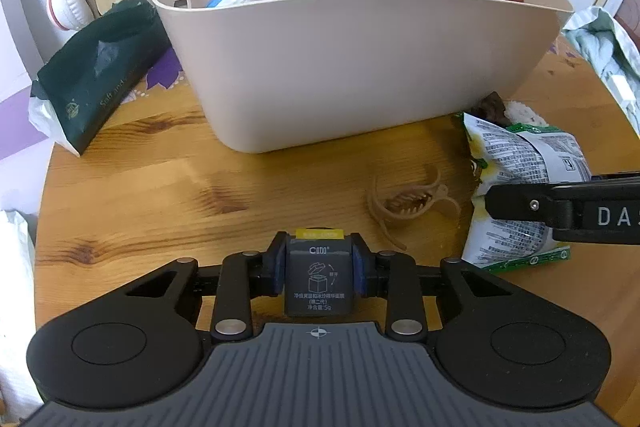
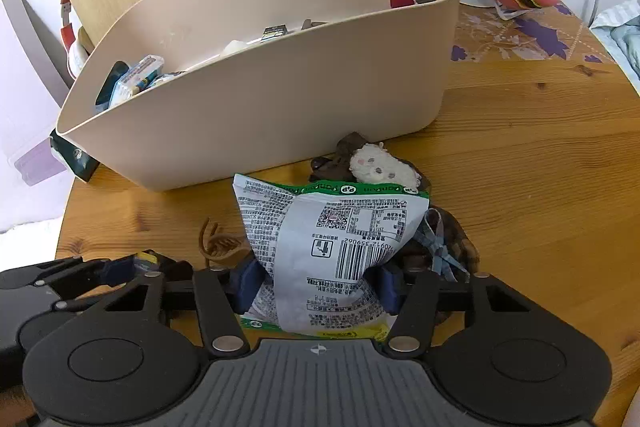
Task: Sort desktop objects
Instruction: 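Grasp the dark small box with the left tool while the right grasps the white snack bag, then carry the dark box and snack bag over the basket with both tools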
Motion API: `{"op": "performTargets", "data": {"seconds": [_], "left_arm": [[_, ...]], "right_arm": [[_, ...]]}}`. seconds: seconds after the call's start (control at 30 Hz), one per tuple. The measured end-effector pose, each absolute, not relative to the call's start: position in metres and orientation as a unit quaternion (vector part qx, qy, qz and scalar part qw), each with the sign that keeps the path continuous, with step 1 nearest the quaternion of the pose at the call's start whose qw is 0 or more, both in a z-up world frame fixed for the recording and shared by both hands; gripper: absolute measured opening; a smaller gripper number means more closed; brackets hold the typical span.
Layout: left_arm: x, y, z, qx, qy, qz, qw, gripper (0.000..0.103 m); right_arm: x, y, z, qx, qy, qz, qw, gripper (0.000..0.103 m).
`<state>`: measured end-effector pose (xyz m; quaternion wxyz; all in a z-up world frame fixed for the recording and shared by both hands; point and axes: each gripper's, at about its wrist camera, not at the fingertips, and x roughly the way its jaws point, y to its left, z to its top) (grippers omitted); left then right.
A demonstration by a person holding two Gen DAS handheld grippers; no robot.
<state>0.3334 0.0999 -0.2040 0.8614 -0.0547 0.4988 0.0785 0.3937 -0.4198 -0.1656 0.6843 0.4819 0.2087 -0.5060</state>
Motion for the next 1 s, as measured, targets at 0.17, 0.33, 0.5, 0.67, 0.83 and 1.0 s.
{"op": "performTargets", "data": {"seconds": [0.17,0.33,0.5,0.67,0.83,1.0], "left_arm": [[0.326,0.1,-0.2,-0.064,0.499,0.078,0.861,0.032],[0.323,0.1,-0.192,-0.061,0.493,0.073,0.865,0.032],[0.315,0.099,-0.178,-0.042,0.481,0.06,0.874,0.032],[0.305,0.1,-0.159,-0.011,0.463,0.055,0.884,0.032],[0.295,0.106,-0.136,0.009,0.446,0.053,0.894,0.032],[0.287,0.112,-0.11,0.015,0.421,0.059,0.905,0.032]], "right_arm": [[0.388,-0.413,-0.165,0.48,0.201,-0.507,0.687,0.053],[0.382,-0.403,-0.158,0.476,0.19,-0.502,0.696,0.053],[0.375,-0.393,-0.148,0.469,0.175,-0.502,0.706,0.053],[0.362,-0.382,-0.137,0.46,0.16,-0.509,0.71,0.053],[0.346,-0.374,-0.127,0.457,0.146,-0.52,0.707,0.053],[0.33,-0.368,-0.115,0.452,0.132,-0.529,0.706,0.053]]}}
